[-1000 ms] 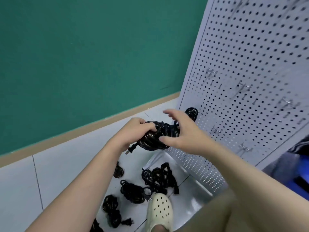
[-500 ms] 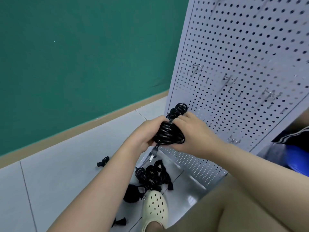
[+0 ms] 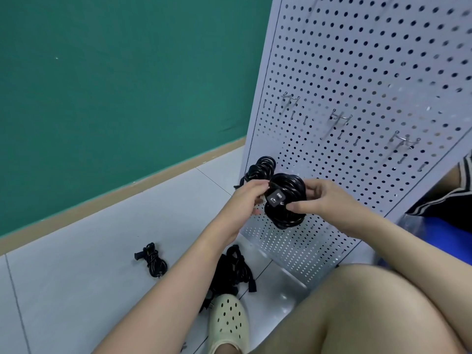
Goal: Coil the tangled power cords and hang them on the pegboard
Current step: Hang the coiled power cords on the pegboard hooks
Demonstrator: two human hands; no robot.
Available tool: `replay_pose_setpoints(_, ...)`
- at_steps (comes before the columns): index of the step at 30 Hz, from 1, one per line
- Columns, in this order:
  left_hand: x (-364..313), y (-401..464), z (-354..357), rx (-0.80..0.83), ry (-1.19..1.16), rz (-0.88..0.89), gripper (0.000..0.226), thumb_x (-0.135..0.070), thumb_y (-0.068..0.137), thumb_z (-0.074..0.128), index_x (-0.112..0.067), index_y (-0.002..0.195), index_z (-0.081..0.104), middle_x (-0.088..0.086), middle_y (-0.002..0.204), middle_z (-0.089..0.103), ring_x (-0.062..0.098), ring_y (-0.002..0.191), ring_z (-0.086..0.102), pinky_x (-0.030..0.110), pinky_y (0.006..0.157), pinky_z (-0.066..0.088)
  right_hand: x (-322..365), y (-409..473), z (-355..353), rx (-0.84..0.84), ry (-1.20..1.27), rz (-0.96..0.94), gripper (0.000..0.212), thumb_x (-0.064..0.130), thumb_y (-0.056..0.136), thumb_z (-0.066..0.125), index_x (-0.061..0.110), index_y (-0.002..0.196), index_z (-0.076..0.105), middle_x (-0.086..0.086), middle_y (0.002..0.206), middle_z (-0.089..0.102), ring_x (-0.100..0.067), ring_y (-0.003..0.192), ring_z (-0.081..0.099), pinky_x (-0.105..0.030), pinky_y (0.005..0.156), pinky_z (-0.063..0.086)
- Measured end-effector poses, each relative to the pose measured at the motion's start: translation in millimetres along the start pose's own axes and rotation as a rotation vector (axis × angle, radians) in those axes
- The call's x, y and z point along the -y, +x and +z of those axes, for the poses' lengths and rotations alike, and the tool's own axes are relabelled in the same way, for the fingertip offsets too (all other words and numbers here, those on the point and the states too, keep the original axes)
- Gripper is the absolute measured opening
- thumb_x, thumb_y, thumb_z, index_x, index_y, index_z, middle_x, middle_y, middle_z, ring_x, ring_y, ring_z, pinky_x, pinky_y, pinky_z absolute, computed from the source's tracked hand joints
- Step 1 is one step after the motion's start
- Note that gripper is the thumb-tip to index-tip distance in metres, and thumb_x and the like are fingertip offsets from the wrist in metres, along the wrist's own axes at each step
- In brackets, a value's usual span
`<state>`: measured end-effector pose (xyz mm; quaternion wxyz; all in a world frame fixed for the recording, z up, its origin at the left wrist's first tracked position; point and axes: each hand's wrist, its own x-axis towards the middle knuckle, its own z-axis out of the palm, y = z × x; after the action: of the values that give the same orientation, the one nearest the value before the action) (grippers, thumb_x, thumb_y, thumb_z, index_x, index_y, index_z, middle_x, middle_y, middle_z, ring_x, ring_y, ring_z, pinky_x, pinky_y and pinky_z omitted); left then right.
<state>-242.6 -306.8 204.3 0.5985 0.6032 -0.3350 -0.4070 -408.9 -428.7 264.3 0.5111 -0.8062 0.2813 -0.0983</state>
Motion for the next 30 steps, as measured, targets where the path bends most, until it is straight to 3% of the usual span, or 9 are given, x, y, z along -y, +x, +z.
replay_pose_setpoints(3,11,7,2,-0.005,-0.041,0.076,0.042,-0.029,0.088,0.059,-0.028,0.129,0.064,-0.011,0.127,0.068,0.008,0.122,0.059,0.036,0.111,0.042,-5,7,-1,-0.007,0.061,0.024,0.033,0.0,0.088,0.075,0.007,0.12,0.07,-0.011,0.109,0.078,-0.027,0.105,0.075,-0.043,0.105,0.052)
replay_pose_setpoints(7,18,11,5,0.124,-0.129,0.124,0.065,-0.02,0.076,0.072,-0.023,0.138,0.051,0.001,0.13,0.069,0.016,0.122,0.063,0.04,0.11,0.046,-5,18,2,-0.02,0.095,0.035,0.038,0.016,0.081,0.083,0.01,0.116,0.071,-0.01,0.11,0.077,-0.026,0.103,0.075,-0.046,0.104,0.054)
replay_pose_setpoints(11,16,13,5,0.18,-0.067,0.178,0.053,-0.012,0.079,0.078,-0.017,0.128,0.058,0.014,0.121,0.071,0.031,0.117,0.067,0.053,0.107,0.051,-6,18,4,0.0,0.086,0.037,0.029,0.022,0.078,0.084,0.012,0.102,0.072,-0.011,0.103,0.077,-0.028,0.097,0.076,-0.044,0.099,0.056)
replay_pose_setpoints(13,16,14,4,0.217,-0.055,0.188,0.046,-0.013,0.083,0.077,-0.014,0.126,0.061,0.013,0.121,0.072,0.03,0.117,0.068,0.052,0.106,0.051,-9,18,2,0.019,0.112,0.037,0.026,0.023,0.081,0.083,0.009,0.099,0.069,-0.014,0.094,0.076,-0.032,0.094,0.075,-0.044,0.091,0.057)
replay_pose_setpoints(16,17,18,4,0.231,-0.051,0.183,0.037,-0.019,0.088,0.077,-0.022,0.124,0.066,0.006,0.122,0.073,0.024,0.118,0.068,0.045,0.105,0.053,-13,18,0,0.037,0.182,0.06,0.019,0.019,0.091,0.075,0.006,0.099,0.064,-0.006,0.086,0.076,-0.023,0.085,0.075,-0.033,0.08,0.054)
replay_pose_setpoints(21,30,24,10,0.175,-0.124,0.136,0.029,-0.02,0.097,0.069,-0.021,0.126,0.064,0.0,0.127,0.072,0.016,0.122,0.066,0.032,0.104,0.051,-16,24,0,0.015,0.186,0.113,0.044,0.026,0.093,0.073,-0.01,0.117,0.061,-0.018,0.106,0.077,-0.033,0.101,0.075,-0.041,0.095,0.056)
replay_pose_setpoints(25,37,32,15,0.139,-0.199,0.098,0.037,-0.031,0.1,0.065,-0.017,0.134,0.06,0.001,0.131,0.071,0.018,0.126,0.064,0.044,0.115,0.044,-18,29,1,0.003,0.182,0.148,0.046,0.031,0.093,0.073,-0.006,0.12,0.063,-0.018,0.108,0.077,-0.038,0.105,0.073,-0.046,0.103,0.054)
replay_pose_setpoints(30,41,40,21,0.14,-0.188,0.075,0.033,-0.033,0.103,0.061,-0.022,0.134,0.061,-0.003,0.129,0.071,0.015,0.125,0.064,0.043,0.116,0.042,-22,33,-1,-0.01,0.15,0.177,0.051,0.038,0.092,0.074,-0.003,0.121,0.064,-0.016,0.108,0.077,-0.036,0.104,0.074,-0.049,0.106,0.052)
